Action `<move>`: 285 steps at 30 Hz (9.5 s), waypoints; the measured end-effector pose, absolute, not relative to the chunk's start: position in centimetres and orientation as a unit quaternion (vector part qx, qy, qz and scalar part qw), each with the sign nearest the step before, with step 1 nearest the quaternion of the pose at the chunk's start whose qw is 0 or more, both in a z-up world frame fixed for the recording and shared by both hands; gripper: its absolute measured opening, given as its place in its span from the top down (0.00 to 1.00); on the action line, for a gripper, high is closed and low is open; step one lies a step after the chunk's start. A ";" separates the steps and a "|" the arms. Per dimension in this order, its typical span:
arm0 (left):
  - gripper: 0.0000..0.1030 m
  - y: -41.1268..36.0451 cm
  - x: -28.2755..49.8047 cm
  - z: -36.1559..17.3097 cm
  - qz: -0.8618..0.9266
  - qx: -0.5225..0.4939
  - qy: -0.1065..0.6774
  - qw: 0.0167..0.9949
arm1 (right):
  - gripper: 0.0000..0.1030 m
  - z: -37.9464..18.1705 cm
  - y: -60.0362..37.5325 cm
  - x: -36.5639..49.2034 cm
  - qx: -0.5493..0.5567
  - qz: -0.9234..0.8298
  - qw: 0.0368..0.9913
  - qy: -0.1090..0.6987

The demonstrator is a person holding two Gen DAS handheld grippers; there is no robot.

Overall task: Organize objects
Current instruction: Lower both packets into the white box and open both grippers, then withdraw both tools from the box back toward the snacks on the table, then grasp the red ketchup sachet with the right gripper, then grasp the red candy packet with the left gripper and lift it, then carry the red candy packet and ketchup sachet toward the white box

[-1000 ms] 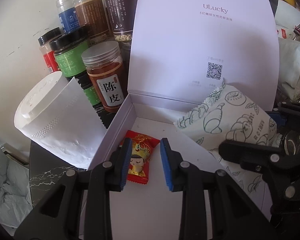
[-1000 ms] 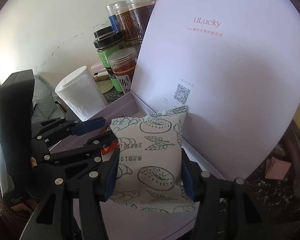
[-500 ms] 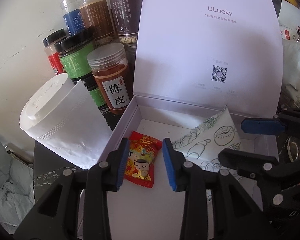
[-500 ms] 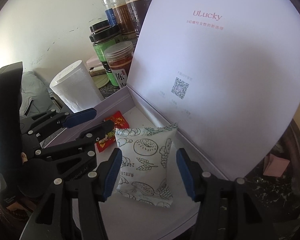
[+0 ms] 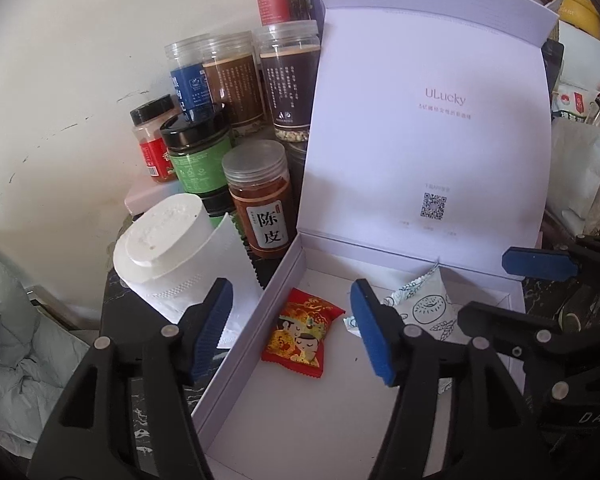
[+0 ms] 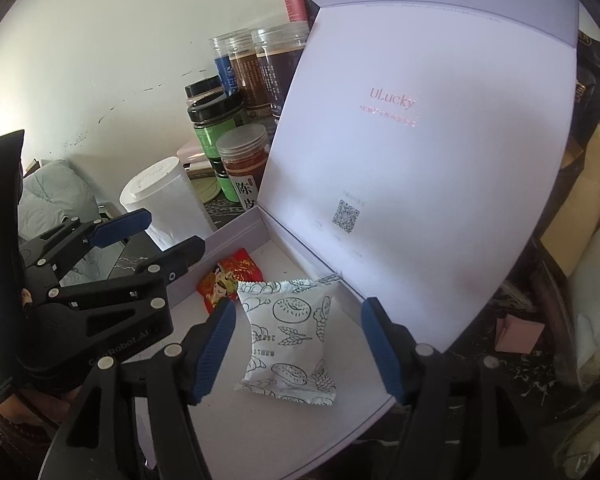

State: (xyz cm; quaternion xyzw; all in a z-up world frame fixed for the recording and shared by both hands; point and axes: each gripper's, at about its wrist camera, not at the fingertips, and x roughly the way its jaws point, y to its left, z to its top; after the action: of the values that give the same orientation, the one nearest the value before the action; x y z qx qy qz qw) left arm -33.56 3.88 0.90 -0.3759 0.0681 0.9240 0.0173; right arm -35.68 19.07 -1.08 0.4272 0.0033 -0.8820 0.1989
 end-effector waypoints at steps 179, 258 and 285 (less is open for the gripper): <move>0.18 -3.7 -4.4 -8.5 0.879 -0.473 0.019 0.061 | 0.72 -9.2 13.7 -2.1 0.439 -0.841 0.299 0.102; 0.80 0.6 -4.3 0.0 0.896 -0.425 -0.002 0.130 | 0.79 -0.1 18.4 -2.9 0.352 -0.887 0.295 0.051; 0.80 3.6 -14.4 2.4 0.901 -0.406 0.024 0.152 | 0.79 2.7 20.5 -12.5 0.319 -0.904 0.282 0.037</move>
State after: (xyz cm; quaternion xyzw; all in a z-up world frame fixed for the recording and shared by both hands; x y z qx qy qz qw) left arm -14.39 3.64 2.40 -0.4058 0.0245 0.9010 0.1516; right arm -12.48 20.50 2.66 0.3189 0.0369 -0.9042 0.2817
